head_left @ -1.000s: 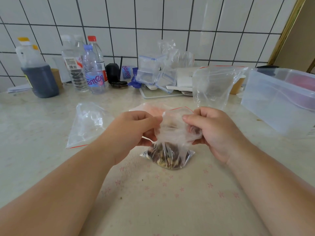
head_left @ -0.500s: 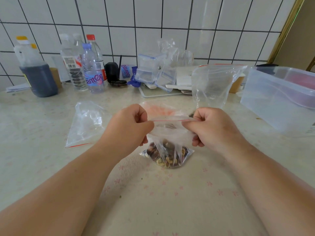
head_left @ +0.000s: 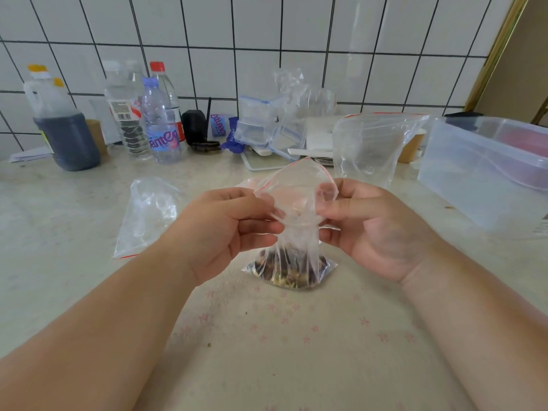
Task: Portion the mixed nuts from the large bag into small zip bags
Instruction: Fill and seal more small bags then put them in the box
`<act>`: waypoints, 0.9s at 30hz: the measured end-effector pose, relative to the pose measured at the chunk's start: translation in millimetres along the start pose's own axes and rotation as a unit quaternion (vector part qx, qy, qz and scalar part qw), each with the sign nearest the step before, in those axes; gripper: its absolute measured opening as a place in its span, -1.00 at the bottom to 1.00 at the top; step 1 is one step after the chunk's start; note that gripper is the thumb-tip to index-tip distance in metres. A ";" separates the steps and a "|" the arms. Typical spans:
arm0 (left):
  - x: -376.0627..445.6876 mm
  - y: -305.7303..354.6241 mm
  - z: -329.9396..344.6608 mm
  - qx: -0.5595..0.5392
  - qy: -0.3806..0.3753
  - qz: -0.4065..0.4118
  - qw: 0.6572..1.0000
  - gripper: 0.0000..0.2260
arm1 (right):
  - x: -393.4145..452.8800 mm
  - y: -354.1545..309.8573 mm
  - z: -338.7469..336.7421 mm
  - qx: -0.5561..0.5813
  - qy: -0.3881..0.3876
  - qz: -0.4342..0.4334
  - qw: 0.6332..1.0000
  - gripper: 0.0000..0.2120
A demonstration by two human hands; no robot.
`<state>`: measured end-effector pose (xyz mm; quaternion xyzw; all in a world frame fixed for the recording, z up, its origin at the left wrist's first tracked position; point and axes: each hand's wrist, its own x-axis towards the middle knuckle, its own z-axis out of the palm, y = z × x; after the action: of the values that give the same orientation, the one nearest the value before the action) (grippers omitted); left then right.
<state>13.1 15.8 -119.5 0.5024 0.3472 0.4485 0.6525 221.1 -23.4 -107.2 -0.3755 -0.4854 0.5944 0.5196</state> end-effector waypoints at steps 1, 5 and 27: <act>0.3 -0.2 0.2 0.005 0.003 -0.002 1.000 -0.86 | 0.1 0.5 0.6 -0.008 0.002 -0.003 1.000 -0.75; 0.1 -1.1 1.4 0.041 0.020 -0.009 0.999 -0.77 | 1.8 4.4 2.2 -0.022 0.039 -0.005 0.999 -0.83; -5.9 -2.6 8.7 0.406 0.213 0.130 0.879 -0.92 | 0.2 5.7 0.4 -0.421 0.258 -0.069 0.867 -0.90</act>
<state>19.5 7.0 -119.8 0.6564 0.5611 0.4451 0.2370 219.2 -23.2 -112.6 -0.6641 -0.5626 0.1788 0.4587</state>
